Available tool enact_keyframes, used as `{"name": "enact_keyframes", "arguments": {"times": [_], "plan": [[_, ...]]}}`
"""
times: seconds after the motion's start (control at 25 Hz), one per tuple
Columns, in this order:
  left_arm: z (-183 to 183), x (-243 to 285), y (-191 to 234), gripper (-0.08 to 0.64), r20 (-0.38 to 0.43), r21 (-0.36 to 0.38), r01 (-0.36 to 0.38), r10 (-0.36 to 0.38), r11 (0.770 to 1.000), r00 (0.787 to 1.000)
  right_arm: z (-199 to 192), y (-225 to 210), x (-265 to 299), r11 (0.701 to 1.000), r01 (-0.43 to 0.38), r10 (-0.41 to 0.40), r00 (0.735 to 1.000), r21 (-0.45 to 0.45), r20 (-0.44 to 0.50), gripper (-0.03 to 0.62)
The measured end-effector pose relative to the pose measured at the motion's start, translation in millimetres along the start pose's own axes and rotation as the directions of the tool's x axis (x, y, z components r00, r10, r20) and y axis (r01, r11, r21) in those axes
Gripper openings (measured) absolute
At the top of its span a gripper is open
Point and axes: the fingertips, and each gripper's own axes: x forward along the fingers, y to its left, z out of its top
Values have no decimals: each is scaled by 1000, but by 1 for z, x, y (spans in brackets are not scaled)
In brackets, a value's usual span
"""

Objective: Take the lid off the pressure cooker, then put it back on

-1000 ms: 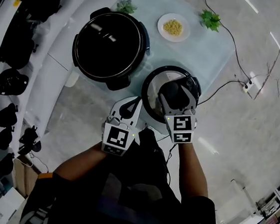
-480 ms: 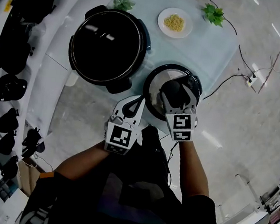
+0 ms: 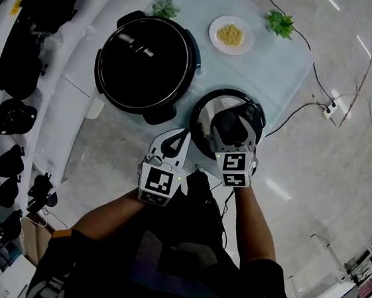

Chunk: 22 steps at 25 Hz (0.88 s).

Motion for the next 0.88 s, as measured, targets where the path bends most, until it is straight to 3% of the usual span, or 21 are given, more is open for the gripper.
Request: {"name": "enact_keyframes", "arguments": {"times": [0.4, 0.68, 0.88], "plan": [[13, -16, 3, 8, 36, 48, -45, 43, 998, 998, 7, -2, -8, 1000, 12, -12, 1000, 21, 18, 306], [42, -42, -6, 8, 100, 41, -97, 92, 994, 991, 46, -1, -61, 999, 13, -18, 992, 37, 127, 302], [65, -71, -26, 8, 183, 25, -138, 131, 990, 974, 72, 6, -117, 1000, -2, -5, 975, 29, 223, 243]]}}
